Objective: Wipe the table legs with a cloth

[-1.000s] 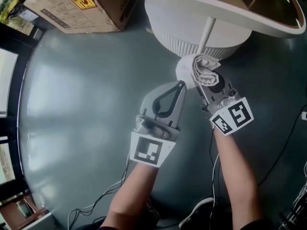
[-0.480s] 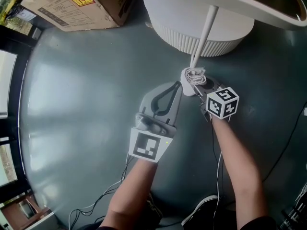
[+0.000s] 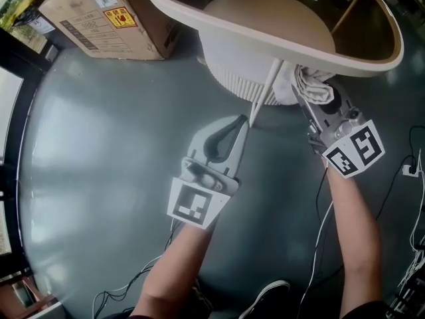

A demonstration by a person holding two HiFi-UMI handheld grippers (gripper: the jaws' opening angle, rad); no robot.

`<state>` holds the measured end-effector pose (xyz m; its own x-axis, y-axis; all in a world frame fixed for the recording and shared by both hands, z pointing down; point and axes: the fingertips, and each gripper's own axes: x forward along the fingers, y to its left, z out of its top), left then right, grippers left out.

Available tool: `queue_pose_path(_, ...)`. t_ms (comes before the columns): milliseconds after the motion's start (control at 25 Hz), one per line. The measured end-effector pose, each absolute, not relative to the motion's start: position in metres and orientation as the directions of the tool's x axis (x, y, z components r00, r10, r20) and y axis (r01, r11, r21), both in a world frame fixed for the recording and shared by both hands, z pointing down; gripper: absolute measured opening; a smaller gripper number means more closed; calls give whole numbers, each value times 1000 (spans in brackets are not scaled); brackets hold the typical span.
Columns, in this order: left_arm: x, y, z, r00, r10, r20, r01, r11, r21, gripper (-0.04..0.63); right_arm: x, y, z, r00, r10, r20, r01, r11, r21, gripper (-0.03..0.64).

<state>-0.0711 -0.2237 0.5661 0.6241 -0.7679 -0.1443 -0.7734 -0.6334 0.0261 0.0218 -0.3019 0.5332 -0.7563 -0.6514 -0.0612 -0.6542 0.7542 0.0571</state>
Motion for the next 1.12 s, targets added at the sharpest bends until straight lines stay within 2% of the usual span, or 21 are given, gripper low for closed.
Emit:
queue_pose_path(120, -65, -222, 544, 634, -751, -184, -764, -645, 1, 6, -4, -297, 506, -811, -581, -76, -585, 794, 166, 74)
queue_pose_path(320, -62, -217, 530, 641, -736, -220, -758, -652, -29, 6, -17, -283, 530, -843, -537, -36, -528, 812, 249, 72)
queue_pose_path(520, -67, -217, 540, 626, -745, -228, -768, -641, -16, 6, -17, -286, 569, -836, -548, -36, -546, 822, 166, 72)
queue_pose_path(1120, -60, -204, 598, 643, -749, -160, -757, -654, 21, 6, -11, -282, 784, -752, -582, 308, -620, 783, -35, 72)
